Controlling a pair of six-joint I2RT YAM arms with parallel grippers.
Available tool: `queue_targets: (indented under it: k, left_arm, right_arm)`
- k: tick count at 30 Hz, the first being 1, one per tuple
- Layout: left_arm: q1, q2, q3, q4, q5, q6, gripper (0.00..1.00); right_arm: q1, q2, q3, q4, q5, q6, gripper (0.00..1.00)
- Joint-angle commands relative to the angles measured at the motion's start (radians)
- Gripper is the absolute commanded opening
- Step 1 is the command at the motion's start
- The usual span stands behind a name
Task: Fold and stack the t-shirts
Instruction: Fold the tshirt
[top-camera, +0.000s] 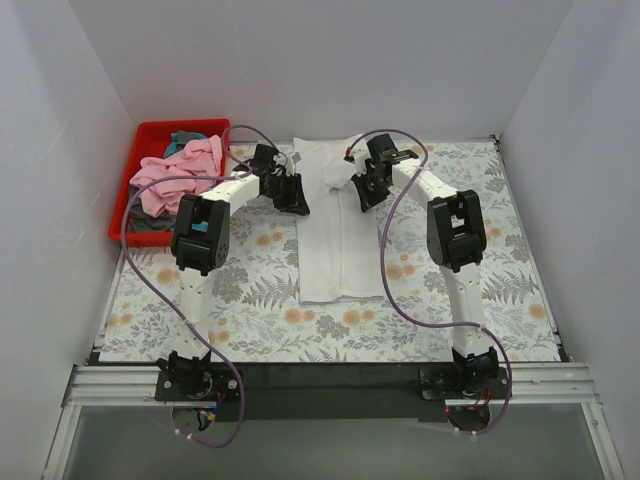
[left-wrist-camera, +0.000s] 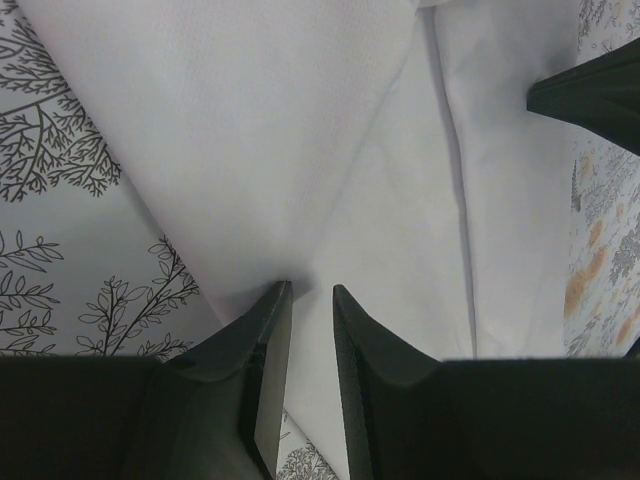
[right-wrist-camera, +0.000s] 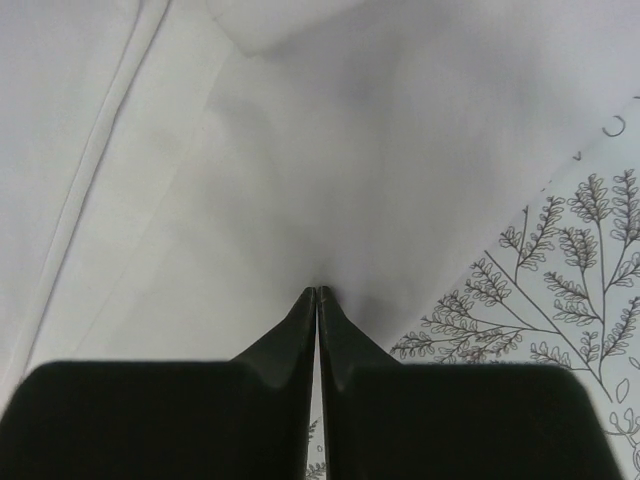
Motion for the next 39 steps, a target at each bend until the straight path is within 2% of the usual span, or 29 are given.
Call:
queue_targets:
  k: [1,5,6,8,9,10,13,14,15,16,17,18,22,25,26,28,29,30,32,34,37,39]
  left_arm:
    - [0.011,0.031,0.01,-0.023,-0.063,0.019,0.23]
    - [0.026,-0.033,0.052,-0.014,-0.012,0.035,0.3]
    - [0.028,-0.057,0.059,-0.009,0.004,0.045,0.33]
    - [0.028,-0.151,0.063,0.002,0.018,0.087,0.43]
    - [0.029,-0.191,0.057,0.014,0.031,0.104,0.46]
    - [0.029,-0.231,0.029,0.028,0.037,0.118,0.54]
    - [0.028,-0.445,-0.072,0.11,0.06,0.183,0.71]
    - [0.028,-0.543,-0.106,0.15,0.066,0.213,0.84]
    - [0.029,-0.597,-0.135,0.164,0.086,0.233,0.85]
    - [0.028,-0.642,-0.194,0.186,0.135,0.252,0.85]
    - [0.025,-0.68,-0.232,0.224,0.147,0.264,0.86]
    - [0.025,-0.767,-0.262,0.239,0.153,0.264,0.86]
    - [0.019,-0.923,-0.407,0.234,0.233,0.362,0.88]
    - [-0.018,-0.969,-0.476,0.079,0.299,0.523,0.88]
    - [-0.032,-0.982,-0.54,0.006,0.293,0.561,0.89]
    - [-0.073,-1.056,-0.641,-0.009,0.288,0.638,0.89]
    - [-0.09,-1.09,-0.693,0.003,0.257,0.661,0.89]
    - [-0.143,-1.114,-0.801,0.02,0.218,0.684,0.9]
    - [-0.208,-1.157,-0.891,0.077,0.128,0.712,0.88]
    - [-0.254,-1.159,-0.986,0.098,0.083,0.745,0.82]
    - [-0.276,-1.153,-1.085,0.164,0.069,0.772,0.74]
    - [-0.297,-1.159,-1.129,0.215,0.051,0.802,0.68]
  right_arm:
    - [-0.013,0.054,0.021,0.005,0.036,-0.015,0.09]
    - [-0.014,-0.07,-0.006,0.003,-0.054,-0.018,0.21]
    - [-0.014,-0.105,-0.011,0.003,-0.08,-0.022,0.28]
    - [-0.013,-0.212,-0.015,0.003,-0.132,-0.047,0.34]
    - [-0.013,-0.249,-0.012,0.002,-0.146,-0.064,0.41]
    - [-0.014,-0.286,-0.015,0.003,-0.165,-0.082,0.43]
    - [-0.013,-0.426,-0.015,0.006,-0.18,-0.166,0.55]
    - [-0.013,-0.485,-0.017,0.008,-0.18,-0.214,0.59]
    - [-0.013,-0.513,-0.017,0.014,-0.179,-0.231,0.66]
    - [-0.013,-0.539,-0.023,0.021,-0.185,-0.248,0.66]
    - [-0.014,-0.587,-0.028,0.025,-0.194,-0.29,0.71]
    - [-0.013,-0.608,-0.04,0.038,-0.203,-0.303,0.82]
    - [-0.013,-0.733,-0.17,0.078,-0.331,-0.38,0.98]
    - [-0.004,-0.857,-0.361,0.075,-0.463,-0.528,0.98]
    - [0.019,-0.921,-0.47,0.075,-0.473,-0.561,0.98]
    - [0.068,-0.98,-0.593,0.077,-0.423,-0.642,0.99]
    - [0.125,-1.028,-0.715,0.078,-0.4,-0.665,0.98]
    - [0.156,-1.05,-0.773,0.081,-0.345,-0.699,0.98]
    - [0.248,-1.092,-0.888,0.11,-0.271,-0.737,0.98]
    - [0.307,-1.095,-1.008,0.161,-0.215,-0.743,0.98]
    - [0.351,-1.064,-1.103,0.228,-0.177,-0.74,0.91]
    - [0.357,-1.041,-1.149,0.285,-0.162,-0.734,0.82]
